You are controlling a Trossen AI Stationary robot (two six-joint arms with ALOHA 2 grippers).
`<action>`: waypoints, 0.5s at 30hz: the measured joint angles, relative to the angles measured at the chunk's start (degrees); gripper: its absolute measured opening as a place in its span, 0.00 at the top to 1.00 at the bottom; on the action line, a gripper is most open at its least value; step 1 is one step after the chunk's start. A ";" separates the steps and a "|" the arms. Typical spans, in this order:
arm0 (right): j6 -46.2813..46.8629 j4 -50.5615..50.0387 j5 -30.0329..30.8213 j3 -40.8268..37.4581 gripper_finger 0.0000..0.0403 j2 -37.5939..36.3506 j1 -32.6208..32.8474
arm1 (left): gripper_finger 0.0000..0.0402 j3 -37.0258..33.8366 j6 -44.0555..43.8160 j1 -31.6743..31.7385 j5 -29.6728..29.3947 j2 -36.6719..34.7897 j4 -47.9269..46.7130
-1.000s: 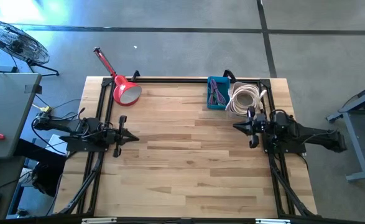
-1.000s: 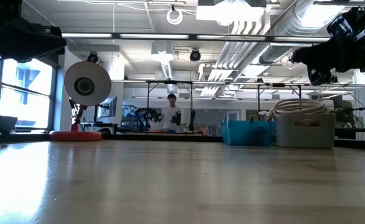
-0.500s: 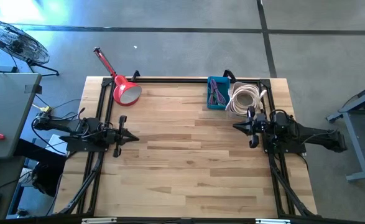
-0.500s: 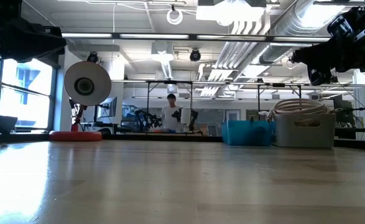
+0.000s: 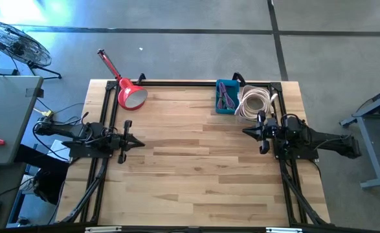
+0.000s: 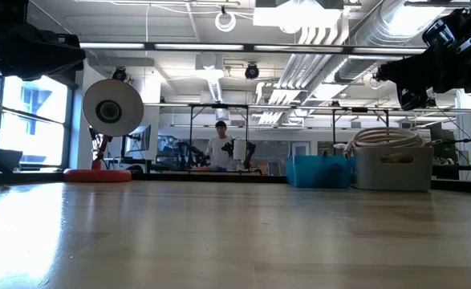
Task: Pick & Place USB Port
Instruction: Return to Home Position
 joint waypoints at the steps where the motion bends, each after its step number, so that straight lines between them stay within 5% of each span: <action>1: 0.00 0.00 0.00 0.00 0.96 0.00 0.00 | 1.00 0.00 0.00 0.02 0.00 0.00 0.00; 15: 0.00 0.01 0.00 0.00 0.96 0.01 0.00 | 1.00 0.00 0.00 0.00 -0.02 0.00 0.00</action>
